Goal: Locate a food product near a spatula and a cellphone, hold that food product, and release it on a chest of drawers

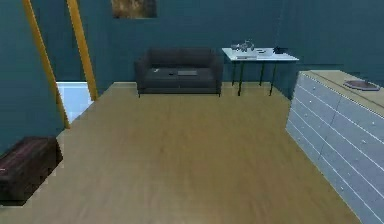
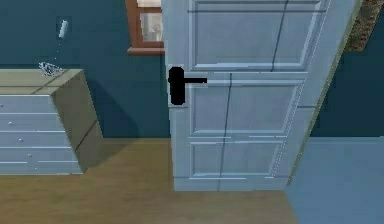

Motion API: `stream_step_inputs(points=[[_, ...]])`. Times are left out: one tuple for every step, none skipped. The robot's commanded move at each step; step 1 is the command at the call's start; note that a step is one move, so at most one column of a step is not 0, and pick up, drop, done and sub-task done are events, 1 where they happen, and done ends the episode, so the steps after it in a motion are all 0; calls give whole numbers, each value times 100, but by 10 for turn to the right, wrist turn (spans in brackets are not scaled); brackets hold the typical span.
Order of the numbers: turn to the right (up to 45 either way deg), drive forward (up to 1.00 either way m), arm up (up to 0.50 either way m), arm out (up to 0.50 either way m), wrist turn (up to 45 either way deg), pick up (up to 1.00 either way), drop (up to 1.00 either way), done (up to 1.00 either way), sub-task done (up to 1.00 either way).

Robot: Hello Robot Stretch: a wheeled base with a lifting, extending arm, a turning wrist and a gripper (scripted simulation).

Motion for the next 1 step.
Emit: stream_step_inputs(points=[[0, 30, 0, 0, 0, 0, 0, 0, 0]])
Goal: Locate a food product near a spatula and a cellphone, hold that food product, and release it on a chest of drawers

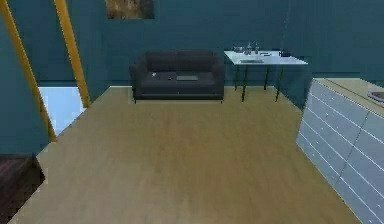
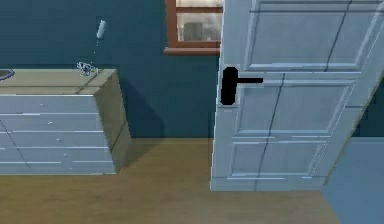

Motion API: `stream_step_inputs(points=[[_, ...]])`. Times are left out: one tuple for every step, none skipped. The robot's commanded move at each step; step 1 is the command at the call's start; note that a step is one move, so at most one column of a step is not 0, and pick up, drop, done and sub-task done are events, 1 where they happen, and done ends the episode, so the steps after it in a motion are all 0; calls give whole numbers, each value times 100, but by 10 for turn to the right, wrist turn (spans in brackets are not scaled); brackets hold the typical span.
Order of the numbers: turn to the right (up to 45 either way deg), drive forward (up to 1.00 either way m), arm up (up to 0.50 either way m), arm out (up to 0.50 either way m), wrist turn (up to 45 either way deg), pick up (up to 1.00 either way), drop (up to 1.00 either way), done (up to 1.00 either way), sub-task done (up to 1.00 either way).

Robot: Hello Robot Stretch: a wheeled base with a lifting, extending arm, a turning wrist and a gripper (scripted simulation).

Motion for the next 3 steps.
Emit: stream_step_inputs(points=[[-450, 0, 0, 0, 0, 0, 0, 0, 0], [-180, 0, 0, 0, 0, 0, 0, 0, 0], [0, 15, 0, 0, 0, 0, 0, 0, 0]])
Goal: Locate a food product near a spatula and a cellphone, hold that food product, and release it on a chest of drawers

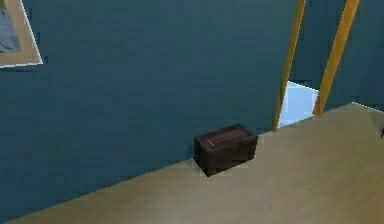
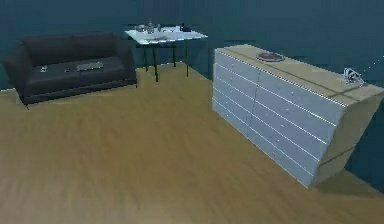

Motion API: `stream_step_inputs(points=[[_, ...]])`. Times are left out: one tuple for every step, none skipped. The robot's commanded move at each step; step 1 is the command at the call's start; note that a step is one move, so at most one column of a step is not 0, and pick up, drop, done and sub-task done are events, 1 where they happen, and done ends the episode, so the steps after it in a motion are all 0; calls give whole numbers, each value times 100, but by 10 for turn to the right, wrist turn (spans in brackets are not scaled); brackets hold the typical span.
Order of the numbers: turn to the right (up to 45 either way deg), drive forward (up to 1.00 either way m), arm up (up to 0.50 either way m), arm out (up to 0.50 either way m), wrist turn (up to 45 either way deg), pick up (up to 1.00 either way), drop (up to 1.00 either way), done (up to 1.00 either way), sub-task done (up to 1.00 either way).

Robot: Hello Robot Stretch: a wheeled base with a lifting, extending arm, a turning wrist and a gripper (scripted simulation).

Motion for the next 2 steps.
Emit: stream_step_inputs(points=[[360, 0, 0, 0, 0, 0, 0, 0, 0], [0, 100, 0, 0, 0, 0, 0, 0, 0]])
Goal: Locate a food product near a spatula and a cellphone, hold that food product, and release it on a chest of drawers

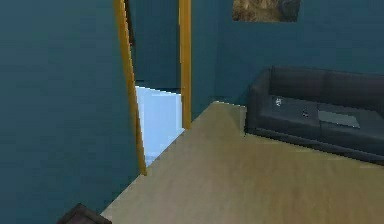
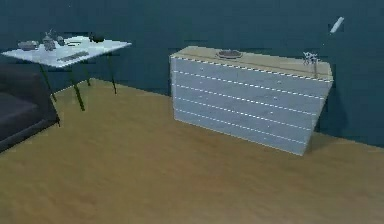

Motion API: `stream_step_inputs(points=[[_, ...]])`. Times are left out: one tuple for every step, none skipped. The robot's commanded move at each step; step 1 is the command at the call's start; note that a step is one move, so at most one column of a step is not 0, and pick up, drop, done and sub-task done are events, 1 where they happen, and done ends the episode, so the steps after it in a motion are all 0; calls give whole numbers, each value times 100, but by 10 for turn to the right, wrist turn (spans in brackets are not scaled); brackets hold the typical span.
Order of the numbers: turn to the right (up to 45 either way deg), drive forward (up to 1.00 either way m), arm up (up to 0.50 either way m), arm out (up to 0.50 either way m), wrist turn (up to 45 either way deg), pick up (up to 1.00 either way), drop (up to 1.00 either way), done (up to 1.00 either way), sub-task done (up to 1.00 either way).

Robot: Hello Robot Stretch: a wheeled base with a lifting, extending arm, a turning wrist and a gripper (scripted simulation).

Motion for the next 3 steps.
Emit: stream_step_inputs(points=[[60, 0, 0, 0, 0, 0, 0, 0, 0], [0, 75, 0, 0, 0, 0, 0, 0, 0], [30, 0, 0, 0, 0, 0, 0, 0, 0]])
